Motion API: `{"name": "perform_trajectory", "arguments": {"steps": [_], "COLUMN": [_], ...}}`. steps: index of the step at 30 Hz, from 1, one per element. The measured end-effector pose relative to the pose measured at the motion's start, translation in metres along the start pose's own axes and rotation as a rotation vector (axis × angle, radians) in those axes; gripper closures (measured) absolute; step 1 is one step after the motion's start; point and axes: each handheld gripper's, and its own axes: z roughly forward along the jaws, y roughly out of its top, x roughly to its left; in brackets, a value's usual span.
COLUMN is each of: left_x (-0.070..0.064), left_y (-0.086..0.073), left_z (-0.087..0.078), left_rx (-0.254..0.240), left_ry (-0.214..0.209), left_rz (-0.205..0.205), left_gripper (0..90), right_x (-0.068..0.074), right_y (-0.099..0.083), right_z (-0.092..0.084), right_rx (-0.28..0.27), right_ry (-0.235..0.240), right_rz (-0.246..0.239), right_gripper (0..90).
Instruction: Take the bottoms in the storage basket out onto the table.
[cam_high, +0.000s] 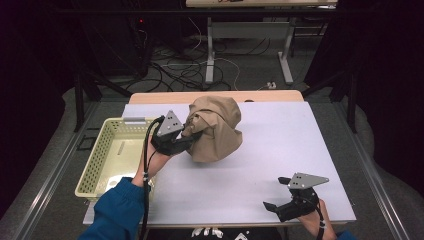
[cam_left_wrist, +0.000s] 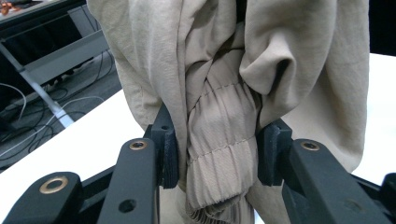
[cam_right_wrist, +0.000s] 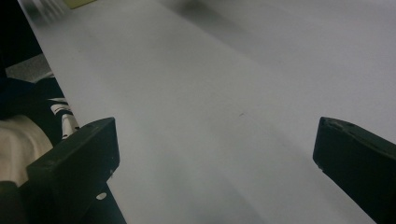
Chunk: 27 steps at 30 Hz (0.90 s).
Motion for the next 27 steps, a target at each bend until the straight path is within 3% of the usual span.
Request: {"name": "perform_trajectory", "arguments": {"steps": [27], "left_x": [-0.018], "left_y": [-0.013], "left_z": [0.031], "left_rx": [0.037], "left_ry": [-0.019], "left_rz": [-0.004], "left_gripper": [60.2], "right_x": [0.000], "right_y": [0.000], "right_z": [0.000], "right_rx": [0.001], "right_ry": [-0.001], "right_rz": [0.006], "right_gripper": [0.0]}}
